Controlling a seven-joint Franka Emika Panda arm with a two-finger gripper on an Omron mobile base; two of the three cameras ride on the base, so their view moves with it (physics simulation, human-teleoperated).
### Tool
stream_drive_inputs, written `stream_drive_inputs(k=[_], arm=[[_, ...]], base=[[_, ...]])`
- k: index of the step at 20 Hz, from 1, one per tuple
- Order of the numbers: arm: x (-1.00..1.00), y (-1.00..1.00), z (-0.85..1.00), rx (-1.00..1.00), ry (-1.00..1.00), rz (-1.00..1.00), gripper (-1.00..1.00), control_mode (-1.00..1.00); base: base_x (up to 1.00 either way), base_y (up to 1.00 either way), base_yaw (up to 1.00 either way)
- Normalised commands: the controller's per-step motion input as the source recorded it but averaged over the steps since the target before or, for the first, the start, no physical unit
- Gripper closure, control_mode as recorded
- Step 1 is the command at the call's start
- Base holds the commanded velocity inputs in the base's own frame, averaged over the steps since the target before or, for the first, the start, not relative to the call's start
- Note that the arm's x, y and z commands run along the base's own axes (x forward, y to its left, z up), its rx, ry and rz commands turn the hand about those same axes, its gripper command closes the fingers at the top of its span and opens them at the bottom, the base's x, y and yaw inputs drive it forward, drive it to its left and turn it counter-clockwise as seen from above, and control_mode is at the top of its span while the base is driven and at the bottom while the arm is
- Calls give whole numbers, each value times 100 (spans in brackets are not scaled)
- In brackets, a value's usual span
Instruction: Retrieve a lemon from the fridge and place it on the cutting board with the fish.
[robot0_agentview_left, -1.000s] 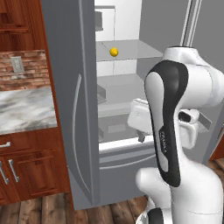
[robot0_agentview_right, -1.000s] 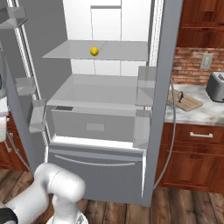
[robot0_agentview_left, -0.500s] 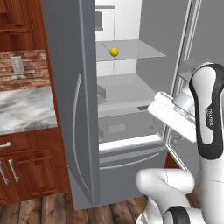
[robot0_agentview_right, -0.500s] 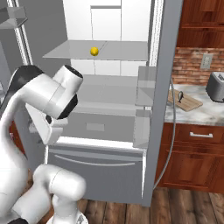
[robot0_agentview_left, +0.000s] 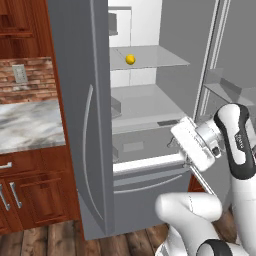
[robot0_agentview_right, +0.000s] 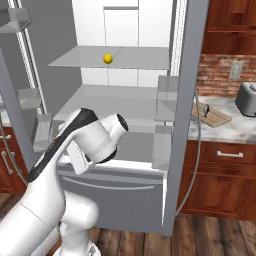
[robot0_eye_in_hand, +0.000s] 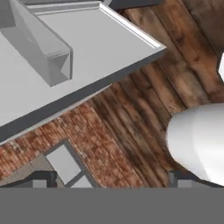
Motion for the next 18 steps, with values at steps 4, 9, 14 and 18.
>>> stream_drive_inputs(k=[4,9,14,18], arm=[[66,0,-63,18,-21,0,-100,-100],[70,0,-22,14,-9,0,-100,-100],[77,0,-1,9,0,0,-100,-100],[82,11,-8,4,0,4,-100,-100]], base=[[0,0,0],[0,0,0],[0,0,0],[0,0,0]])
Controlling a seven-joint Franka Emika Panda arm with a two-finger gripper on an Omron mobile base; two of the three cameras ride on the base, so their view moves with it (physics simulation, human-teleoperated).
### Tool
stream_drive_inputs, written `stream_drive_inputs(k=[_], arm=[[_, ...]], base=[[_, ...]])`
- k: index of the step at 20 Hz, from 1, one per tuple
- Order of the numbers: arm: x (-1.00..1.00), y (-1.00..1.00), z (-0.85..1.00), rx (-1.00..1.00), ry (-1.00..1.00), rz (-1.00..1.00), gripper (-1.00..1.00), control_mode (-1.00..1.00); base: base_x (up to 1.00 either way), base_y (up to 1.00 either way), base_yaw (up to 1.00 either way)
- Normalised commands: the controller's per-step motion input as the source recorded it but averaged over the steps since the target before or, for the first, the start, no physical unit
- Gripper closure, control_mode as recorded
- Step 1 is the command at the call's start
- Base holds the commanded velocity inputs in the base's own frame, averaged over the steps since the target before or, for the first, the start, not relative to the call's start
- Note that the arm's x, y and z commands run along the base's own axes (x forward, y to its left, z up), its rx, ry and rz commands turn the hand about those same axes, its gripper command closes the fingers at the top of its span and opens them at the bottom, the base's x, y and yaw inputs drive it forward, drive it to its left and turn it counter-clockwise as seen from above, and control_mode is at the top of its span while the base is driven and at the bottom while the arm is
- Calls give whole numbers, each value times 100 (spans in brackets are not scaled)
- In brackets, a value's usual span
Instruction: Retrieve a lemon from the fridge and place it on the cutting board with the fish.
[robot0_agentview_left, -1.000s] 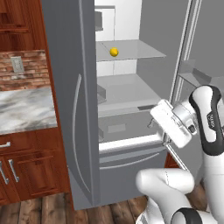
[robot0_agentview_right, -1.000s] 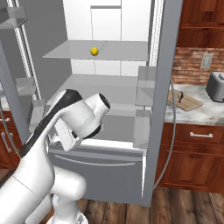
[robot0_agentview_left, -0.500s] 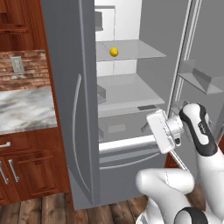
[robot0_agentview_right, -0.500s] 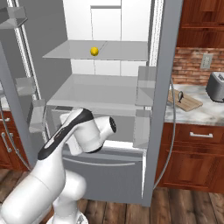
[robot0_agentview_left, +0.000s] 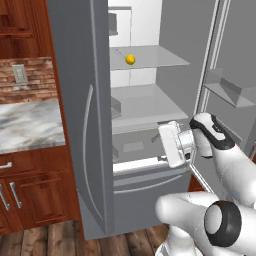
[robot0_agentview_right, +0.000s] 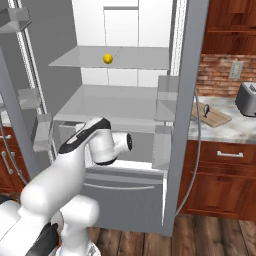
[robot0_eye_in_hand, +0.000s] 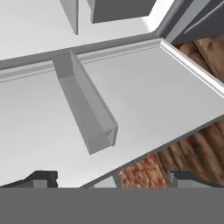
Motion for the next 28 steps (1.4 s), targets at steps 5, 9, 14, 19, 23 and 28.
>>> stream_drive_inputs(k=[5,9,14,19,23,28], arm=[[59,34,-26,1,-2,10,-100,-100],[32,44,-12,0,-9,11,-100,-100],[35,31,-8,3,-13,7,-100,-100],[24,44,-27,2,-11,4,-100,-100],[5,55,-31,0,-11,0,-100,-100],[24,41,-14,0,-8,0,-100,-100]], base=[[0,0,0],[0,0,0],[0,0,0],[0,0,0],[0,0,0],[0,0,0]])
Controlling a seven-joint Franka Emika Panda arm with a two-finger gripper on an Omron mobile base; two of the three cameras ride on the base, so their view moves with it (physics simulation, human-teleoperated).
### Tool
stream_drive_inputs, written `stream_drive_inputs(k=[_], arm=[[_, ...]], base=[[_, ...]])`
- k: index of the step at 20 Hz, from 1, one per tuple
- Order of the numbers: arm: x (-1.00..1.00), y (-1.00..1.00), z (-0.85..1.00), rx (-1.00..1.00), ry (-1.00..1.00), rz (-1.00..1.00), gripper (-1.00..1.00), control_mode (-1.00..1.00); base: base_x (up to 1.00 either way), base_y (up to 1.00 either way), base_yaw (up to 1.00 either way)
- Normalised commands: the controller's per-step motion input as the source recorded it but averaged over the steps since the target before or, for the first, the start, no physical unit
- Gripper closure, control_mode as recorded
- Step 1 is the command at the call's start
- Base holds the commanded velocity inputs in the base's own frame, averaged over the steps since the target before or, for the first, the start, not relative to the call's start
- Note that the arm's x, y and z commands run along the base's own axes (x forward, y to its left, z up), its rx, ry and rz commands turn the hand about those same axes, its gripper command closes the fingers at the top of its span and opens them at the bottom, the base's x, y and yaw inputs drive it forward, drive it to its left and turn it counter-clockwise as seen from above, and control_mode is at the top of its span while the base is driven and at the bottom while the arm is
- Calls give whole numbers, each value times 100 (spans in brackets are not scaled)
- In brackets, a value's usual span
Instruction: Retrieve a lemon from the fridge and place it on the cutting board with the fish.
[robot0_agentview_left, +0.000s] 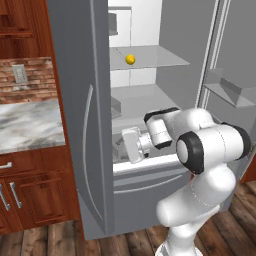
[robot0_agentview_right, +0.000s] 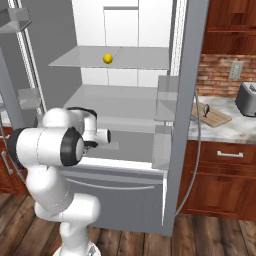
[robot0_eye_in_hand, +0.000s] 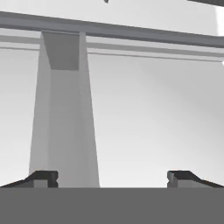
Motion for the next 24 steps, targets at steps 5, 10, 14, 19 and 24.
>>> stream_drive_inputs(k=[5,10,14,19,24], arm=[[11,45,-15,3,-2,2,-100,-100],[0,54,-13,1,0,3,-100,-100],[0,52,-4,0,0,2,-100,-100],[0,44,0,0,0,1,-100,-100],[-5,36,0,0,-3,0,-100,-100]], base=[[0,0,0],[0,0,0],[0,0,0],[0,0,0],[0,0,0]])
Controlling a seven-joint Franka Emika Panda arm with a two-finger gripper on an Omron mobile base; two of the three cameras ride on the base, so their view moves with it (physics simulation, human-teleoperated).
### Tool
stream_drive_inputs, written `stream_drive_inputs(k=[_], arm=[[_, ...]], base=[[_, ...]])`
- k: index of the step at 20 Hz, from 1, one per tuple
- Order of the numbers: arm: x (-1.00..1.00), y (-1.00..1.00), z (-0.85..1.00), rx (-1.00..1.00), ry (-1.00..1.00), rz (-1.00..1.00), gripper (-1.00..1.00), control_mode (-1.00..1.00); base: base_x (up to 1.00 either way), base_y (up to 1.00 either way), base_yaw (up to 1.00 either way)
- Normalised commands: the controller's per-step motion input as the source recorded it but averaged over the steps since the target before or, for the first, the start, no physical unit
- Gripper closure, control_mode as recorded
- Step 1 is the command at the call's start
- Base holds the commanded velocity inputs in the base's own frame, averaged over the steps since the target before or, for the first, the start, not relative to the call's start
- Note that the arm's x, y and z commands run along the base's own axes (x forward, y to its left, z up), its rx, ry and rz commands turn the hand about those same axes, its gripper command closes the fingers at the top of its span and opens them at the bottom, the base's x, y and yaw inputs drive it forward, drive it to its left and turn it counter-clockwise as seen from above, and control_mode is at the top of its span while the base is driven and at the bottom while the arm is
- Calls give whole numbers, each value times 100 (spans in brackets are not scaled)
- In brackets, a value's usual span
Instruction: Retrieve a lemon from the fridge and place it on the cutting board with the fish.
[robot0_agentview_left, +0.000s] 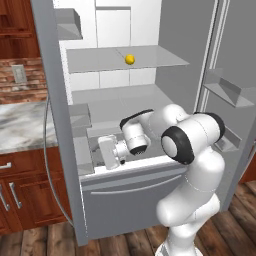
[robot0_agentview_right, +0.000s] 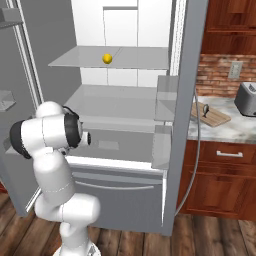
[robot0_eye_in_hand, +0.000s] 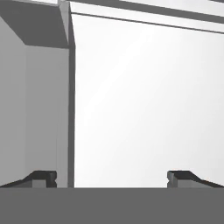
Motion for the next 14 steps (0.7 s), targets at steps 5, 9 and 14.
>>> stream_drive_inputs(k=[5,9,14], arm=[[0,12,0,-1,-4,0,-100,-100],[5,-21,0,-15,-3,0,-100,-100],[3,-66,19,-26,-4,0,-100,-100]], base=[[0,0,0],[0,0,0],[0,0,0]])
